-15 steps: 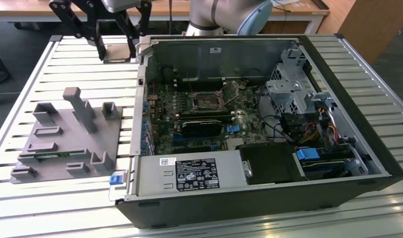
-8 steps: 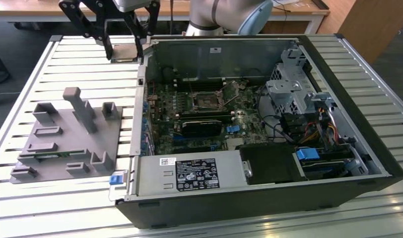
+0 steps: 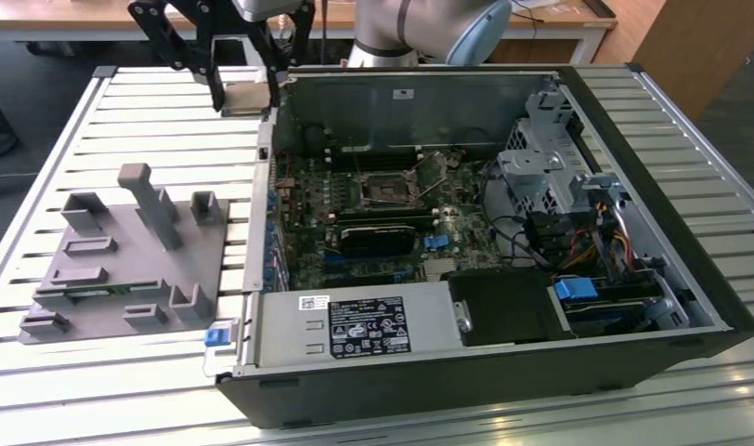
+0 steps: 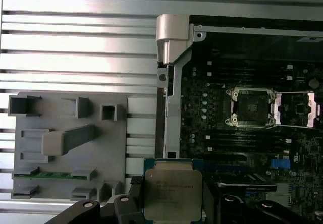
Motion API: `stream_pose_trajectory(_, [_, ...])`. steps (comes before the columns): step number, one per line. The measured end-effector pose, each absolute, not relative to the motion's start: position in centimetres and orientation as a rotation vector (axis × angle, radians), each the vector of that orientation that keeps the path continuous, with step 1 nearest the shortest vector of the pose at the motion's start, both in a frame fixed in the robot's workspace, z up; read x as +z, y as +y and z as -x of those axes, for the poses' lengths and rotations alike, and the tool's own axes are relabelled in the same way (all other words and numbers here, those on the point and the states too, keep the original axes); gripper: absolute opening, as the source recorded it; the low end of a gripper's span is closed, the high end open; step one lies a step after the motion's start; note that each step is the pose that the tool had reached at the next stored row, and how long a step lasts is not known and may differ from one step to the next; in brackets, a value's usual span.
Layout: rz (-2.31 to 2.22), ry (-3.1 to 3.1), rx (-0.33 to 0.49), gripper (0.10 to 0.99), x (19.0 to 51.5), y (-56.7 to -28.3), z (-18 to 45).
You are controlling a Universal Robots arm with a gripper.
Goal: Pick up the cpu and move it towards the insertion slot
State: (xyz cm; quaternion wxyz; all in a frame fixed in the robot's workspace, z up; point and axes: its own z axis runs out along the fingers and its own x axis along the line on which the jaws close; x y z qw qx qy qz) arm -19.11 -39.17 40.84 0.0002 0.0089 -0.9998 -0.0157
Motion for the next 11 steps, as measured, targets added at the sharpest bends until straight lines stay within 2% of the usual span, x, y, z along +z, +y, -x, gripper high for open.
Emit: stream_pose_trajectory(11, [-0.028, -3.141, -0.049, 0.545, 40.8, -39.1, 17.5])
